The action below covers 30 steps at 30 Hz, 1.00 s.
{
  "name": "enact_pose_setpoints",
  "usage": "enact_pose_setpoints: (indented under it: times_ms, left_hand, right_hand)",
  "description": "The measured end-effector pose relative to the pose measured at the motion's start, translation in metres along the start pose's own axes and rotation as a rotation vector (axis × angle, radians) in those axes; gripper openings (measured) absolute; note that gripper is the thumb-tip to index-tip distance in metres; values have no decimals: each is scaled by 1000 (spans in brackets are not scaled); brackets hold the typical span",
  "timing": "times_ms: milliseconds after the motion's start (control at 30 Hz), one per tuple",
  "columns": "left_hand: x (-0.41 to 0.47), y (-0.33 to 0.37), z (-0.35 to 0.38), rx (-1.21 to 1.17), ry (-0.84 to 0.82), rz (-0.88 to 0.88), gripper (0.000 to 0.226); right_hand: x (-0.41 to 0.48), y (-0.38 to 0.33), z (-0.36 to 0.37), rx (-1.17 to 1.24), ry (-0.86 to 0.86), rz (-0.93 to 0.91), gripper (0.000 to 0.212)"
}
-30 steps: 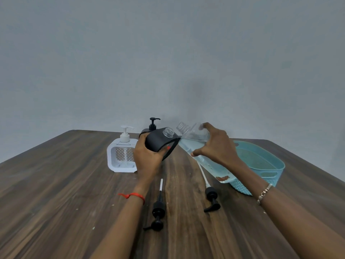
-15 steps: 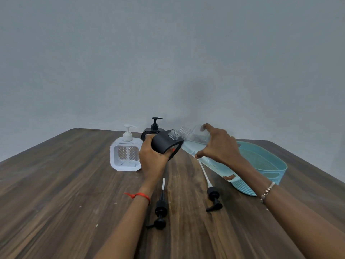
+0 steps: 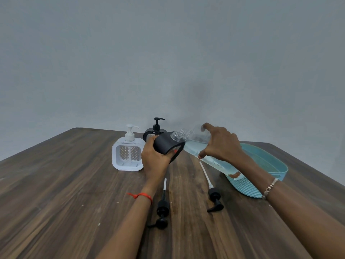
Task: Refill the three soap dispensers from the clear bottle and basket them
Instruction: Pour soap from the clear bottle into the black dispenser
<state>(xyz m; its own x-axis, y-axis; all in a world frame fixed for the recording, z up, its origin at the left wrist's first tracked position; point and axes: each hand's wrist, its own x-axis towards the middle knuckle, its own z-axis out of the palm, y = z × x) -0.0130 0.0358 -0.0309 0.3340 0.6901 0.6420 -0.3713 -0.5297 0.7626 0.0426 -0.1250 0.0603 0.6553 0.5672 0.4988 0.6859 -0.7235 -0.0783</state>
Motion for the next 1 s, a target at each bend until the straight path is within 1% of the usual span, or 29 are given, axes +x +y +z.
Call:
enact_pose_setpoints:
  times_ms: [400,633,1000]
  left_hand:
    - [-2,-3,0,11,-9,-4,58]
    - [-2,-3,0,-17,-22,-38,54]
    - [-2,-6,-1,-1,-29,-37,54]
  right_hand:
    - [3,-1,-4,-29,-29,-17,75]
    - [2,-2,-3,-19,-19,-10,73]
    - [2,-2,-4,-19,-33,-21,73]
